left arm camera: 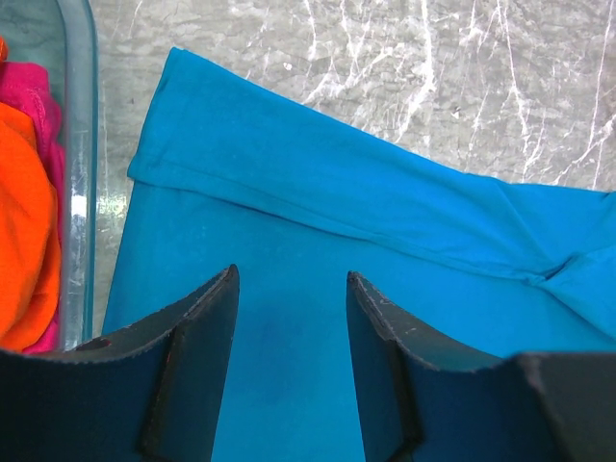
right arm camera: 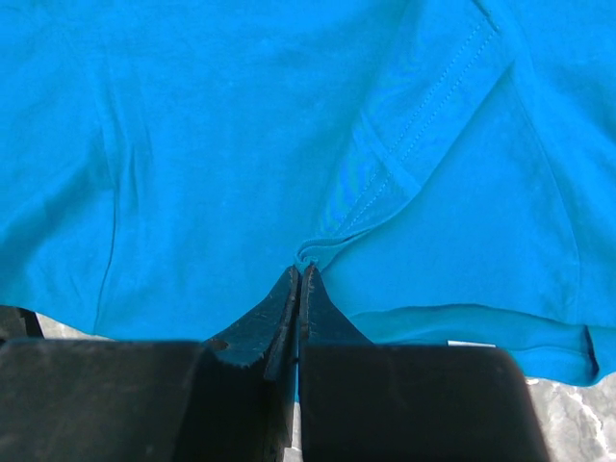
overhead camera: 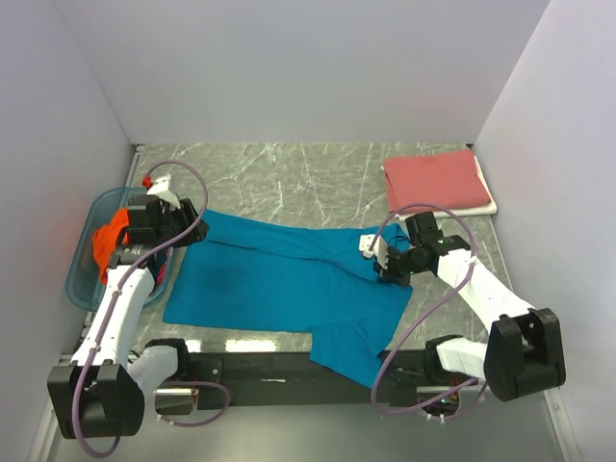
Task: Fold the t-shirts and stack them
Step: Fold the tshirt
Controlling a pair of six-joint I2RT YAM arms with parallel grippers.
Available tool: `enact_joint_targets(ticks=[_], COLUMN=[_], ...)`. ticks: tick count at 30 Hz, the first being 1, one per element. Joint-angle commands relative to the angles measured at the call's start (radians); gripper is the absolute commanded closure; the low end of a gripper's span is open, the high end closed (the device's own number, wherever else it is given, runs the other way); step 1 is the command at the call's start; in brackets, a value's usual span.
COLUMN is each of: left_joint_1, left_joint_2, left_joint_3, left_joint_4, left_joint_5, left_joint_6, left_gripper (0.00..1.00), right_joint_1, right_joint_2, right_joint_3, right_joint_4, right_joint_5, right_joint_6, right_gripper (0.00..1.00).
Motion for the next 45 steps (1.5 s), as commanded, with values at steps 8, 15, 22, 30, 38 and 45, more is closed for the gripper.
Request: enact_joint_targets(ticks=[8,15,22,30,38,45], left_joint_1=[0.001,0.002,0.001,-0.001,-0.001,0.001], left_joint_2=[-0.025,-0.031,-0.050,-0.093,-0.096,-0.102], left_joint_3=[-0.001,-0.001,-0.001,-0.005,-0.002,-0.004], left_joint_4=[0.035,0.037,0.038,0.038,0.040,0.041], left_joint_5=[0.020,0.025,0.019,0.003,0.017,0.022], left_joint_6=[0.023,0.022,0.020,0.022,0.020,0.019], left_gripper=[0.46,0.46,0.46,0.45,0.45,0.45], right_joint_1=[0.039,0.046,0.048,0.077,0.085,0.088], right_joint_2=[-0.043,-0.136,-0.016,0.417,0.534,0.589], right_joint_3=[0.001,0.062,0.177,0.392,0.415,0.436], right_joint_4=[-0.077,-0.165,0.059,0.093,0.113,0.117], right_joint_5=[0.021,0.016,-0.023,-0.022,0.055,0.102], right_joint_6=[-0.043,-0.045,0.319,0.633,0.672,0.677], right_gripper=[0.93,0.56,0.44,0.49,0.49,0.48])
